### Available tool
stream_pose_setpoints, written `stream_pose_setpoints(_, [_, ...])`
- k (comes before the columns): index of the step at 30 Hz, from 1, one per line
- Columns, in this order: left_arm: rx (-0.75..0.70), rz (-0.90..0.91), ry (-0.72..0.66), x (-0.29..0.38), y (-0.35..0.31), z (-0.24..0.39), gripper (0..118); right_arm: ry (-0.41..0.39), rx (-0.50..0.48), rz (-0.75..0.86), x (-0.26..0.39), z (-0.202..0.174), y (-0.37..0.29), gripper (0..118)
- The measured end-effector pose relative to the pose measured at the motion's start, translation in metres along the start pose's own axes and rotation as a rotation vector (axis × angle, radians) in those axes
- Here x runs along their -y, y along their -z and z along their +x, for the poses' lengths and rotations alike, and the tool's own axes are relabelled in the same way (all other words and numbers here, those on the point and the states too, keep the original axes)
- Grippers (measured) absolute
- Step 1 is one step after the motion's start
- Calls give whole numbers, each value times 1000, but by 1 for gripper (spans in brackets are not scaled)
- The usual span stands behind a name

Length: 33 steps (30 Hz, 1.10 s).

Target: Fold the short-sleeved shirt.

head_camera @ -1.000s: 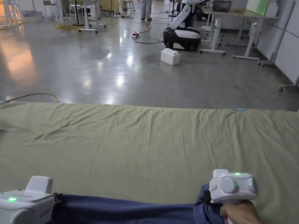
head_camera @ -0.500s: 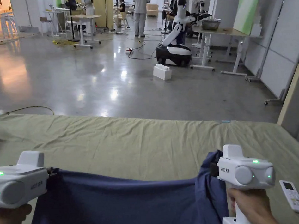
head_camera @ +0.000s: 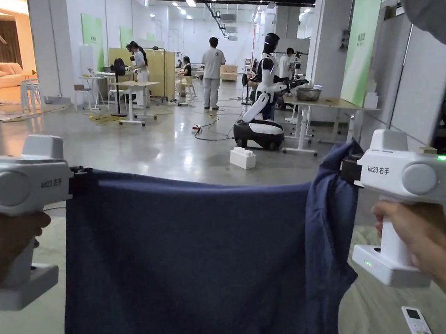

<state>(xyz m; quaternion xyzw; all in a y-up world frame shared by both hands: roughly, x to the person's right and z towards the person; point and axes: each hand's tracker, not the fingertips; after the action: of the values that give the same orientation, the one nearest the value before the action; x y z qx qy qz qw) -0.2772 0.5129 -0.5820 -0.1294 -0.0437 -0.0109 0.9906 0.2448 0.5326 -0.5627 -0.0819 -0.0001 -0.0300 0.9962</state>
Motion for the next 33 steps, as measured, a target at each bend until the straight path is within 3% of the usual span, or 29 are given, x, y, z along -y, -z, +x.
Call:
stream_pose_setpoints(8, [-23,51,28,-70,9,-3,5,-19,19,66,-73,-15,0,6])
stream_pose_setpoints(16, [-57,57,32,-103,55,6,5,-168,134,145,-98,-39,35,6])
stream_pose_setpoints(22, [-82,83,31,-126,79,9,5,-150,153,174,-122,-42,60,6])
stream_pose_setpoints(28, [-96,94,37,-116,92,7,5,-201,135,209,-113,-44,65,6])
stream_pose_setpoints(33, [-82,53,36,-64,79,6,5,-210,94,194,-69,-38,55,6])
